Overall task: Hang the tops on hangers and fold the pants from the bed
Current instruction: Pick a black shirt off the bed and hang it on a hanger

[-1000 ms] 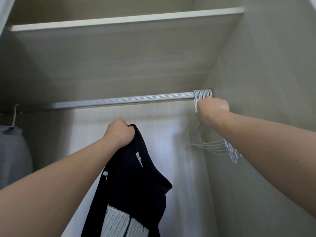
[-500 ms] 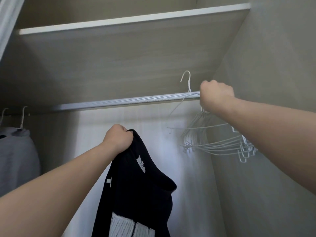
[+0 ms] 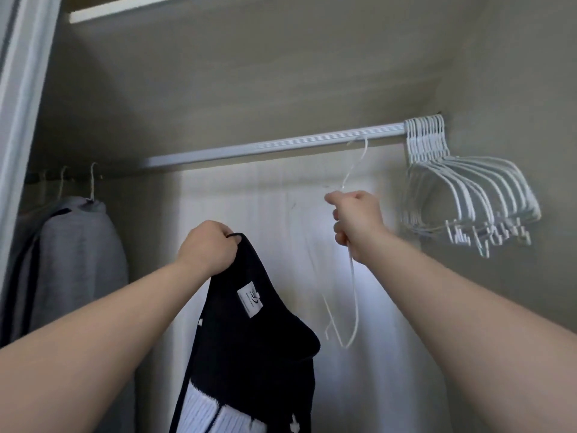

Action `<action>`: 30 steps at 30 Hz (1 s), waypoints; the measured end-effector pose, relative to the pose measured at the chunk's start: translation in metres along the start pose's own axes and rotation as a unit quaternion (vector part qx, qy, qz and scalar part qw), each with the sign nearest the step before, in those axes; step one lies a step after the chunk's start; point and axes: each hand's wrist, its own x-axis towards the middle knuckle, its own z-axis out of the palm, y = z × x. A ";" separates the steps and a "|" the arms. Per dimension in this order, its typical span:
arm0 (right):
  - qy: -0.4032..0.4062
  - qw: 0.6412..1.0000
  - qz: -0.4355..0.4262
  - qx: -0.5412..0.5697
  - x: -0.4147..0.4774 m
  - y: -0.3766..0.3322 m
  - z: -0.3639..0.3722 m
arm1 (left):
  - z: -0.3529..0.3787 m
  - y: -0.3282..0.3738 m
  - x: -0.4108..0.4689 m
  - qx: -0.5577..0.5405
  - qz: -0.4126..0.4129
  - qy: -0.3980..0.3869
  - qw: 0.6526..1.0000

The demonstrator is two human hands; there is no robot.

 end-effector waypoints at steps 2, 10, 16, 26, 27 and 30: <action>0.006 1.000 0.011 -0.001 0.001 0.011 0.012 | 0.000 -0.010 -0.006 0.014 0.002 -0.009 1.000; -0.019 0.992 -0.083 -0.091 -0.067 0.044 0.000 | -0.003 -0.057 -0.025 0.023 -0.059 -0.014 0.998; -0.109 0.978 -0.141 -0.107 -0.169 0.091 -0.028 | 0.004 -0.083 -0.044 -0.001 -0.104 -0.039 0.994; -0.175 0.962 -0.086 -0.189 -0.231 0.133 -0.060 | 0.010 -0.088 -0.085 -0.074 -0.095 -0.106 0.987; -0.177 0.962 -0.082 -0.191 -0.229 0.132 -0.060 | 0.010 -0.084 -0.089 -0.073 -0.081 -0.121 0.987; -0.191 0.952 -0.087 -0.221 -0.225 0.131 -0.061 | 0.011 -0.074 -0.104 -0.041 -0.026 -0.159 0.986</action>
